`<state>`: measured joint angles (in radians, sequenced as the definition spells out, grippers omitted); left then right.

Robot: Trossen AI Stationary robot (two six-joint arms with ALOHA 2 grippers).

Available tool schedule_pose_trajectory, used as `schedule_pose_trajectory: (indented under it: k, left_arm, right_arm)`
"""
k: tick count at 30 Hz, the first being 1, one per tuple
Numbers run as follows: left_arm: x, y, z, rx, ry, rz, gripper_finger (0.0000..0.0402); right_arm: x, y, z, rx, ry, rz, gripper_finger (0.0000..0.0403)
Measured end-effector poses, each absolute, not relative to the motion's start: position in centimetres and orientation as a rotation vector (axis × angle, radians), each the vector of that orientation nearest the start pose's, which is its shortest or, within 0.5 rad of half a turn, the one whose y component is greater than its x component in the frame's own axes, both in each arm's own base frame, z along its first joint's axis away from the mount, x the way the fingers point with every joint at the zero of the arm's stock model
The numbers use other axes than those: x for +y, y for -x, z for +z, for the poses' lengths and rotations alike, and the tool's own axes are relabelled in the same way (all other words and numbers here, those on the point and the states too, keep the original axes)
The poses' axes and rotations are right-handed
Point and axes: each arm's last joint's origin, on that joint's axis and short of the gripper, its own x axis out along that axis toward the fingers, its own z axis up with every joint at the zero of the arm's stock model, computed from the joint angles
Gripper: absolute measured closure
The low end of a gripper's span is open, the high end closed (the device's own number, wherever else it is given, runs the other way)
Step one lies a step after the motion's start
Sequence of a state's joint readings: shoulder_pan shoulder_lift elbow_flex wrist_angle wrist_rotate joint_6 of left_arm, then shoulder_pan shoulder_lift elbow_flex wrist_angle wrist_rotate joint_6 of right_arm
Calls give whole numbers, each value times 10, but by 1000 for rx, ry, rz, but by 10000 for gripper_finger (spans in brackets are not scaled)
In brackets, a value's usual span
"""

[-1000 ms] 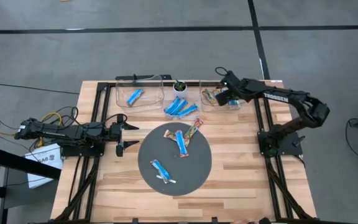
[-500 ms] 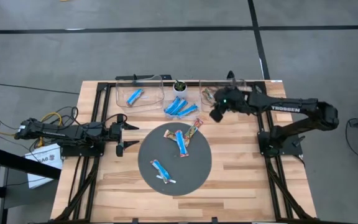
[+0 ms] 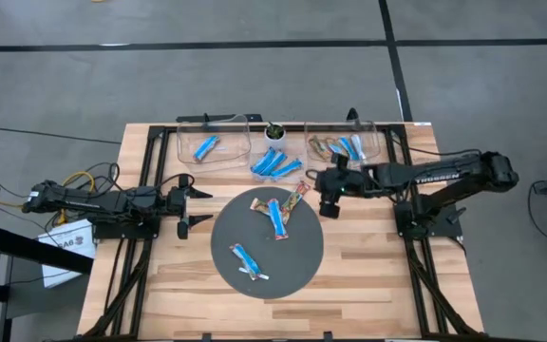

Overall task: Pick and place Granola Bars by type
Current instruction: Put the red granola bar into the left transparent bin

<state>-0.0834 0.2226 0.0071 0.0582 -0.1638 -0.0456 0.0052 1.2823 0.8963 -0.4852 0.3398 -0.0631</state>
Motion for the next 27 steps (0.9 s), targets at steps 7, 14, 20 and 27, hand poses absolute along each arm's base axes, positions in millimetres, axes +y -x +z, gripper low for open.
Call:
schedule_pose_trajectory:
  k: [7,14,20,27]
  left_arm:
    - [-4,-110,153,154,26,84,107]
    - [-4,-110,153,154,26,84,107]
    - [-4,-110,153,154,26,84,107]
    - [-4,-110,153,154,26,84,107]
  right_arm:
    - [29,-253,246,866,273,-151,278]
    - [56,-247,249,838,311,-52,278]
    - [67,-240,256,795,202,-55,278]
    - [76,-208,232,792,196,187,278]
